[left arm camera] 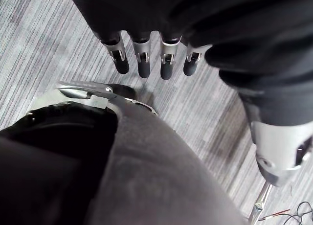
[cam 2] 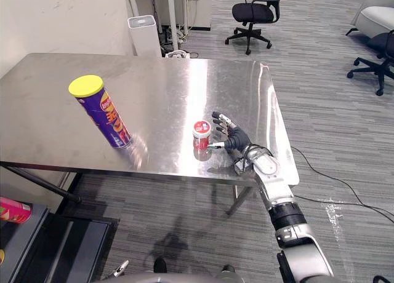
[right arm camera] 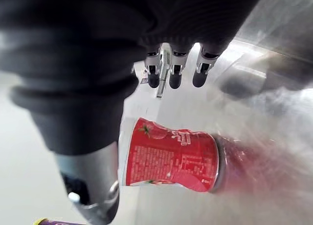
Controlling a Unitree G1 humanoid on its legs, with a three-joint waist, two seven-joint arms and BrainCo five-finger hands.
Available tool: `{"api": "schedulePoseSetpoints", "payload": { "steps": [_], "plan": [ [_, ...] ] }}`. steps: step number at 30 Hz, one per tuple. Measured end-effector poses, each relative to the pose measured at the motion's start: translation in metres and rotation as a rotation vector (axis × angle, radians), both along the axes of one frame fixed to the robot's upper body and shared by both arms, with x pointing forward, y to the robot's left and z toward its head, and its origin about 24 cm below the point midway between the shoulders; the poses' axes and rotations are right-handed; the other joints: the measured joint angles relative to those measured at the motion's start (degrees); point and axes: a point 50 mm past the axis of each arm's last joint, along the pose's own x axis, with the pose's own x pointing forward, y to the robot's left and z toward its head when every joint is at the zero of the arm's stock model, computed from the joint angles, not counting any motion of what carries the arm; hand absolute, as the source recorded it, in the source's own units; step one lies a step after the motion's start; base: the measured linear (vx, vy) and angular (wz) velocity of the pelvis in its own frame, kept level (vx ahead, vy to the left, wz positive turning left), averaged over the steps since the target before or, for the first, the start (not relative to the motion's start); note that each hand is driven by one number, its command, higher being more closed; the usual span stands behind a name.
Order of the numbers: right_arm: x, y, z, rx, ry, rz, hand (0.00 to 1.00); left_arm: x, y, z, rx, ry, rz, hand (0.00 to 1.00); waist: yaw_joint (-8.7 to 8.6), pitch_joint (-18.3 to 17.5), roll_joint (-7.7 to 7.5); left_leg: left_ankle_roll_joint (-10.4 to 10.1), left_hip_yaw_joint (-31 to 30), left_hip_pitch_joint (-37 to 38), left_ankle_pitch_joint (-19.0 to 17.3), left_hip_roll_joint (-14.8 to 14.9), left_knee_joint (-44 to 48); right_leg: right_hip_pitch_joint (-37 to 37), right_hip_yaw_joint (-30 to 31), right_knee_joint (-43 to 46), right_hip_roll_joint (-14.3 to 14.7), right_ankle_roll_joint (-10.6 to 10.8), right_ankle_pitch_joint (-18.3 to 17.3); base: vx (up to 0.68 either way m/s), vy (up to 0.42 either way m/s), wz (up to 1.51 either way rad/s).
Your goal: Put the gum and the chips on the shelf.
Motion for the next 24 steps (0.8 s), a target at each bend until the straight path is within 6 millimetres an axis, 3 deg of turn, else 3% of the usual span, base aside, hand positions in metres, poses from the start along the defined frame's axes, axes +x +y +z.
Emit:
{"api": "schedulePoseSetpoints", "payload": {
  "steps": [11,12,24],
  "plan": [
    [0.008,0.0,-0.001,-0.002,0.013,-0.008,0.0,0.001,-0.001,0.0,-0.007,-0.003,-0.012,0.0,1.03,1.0,0.16,0.0,-2.4,-1.0,0.9,-0.2,0.0,0.6,-2.3,-0.3,-0.1,0.0,0.0,-0.01,-0.005,0.11],
    [0.009,0.0,-0.001,-0.003,0.012,-0.007,1.0,0.001,-0.001,0.0,-0.008,-0.003,-0.011,0.0,1.15,1.0,0.16,0.0,-2.5,-1.0,0.9,-0.2,0.0,0.6,-2.4,-0.3,-0.1,0.0,0.0,0.0,-0.002,0.13],
    [0.019,0.008,-0.004,-0.052,0.022,0.006,1.0,0.003,-0.002,0.001,-0.009,-0.007,-0.019,0.0,1.68,1.0,0.17,0.0,-2.7,-1.0,1.0,-0.2,0.0,0.8,-2.6,-0.3,-0.1,0.0,0.0,0.0,0.0,0.0]
  ]
}}
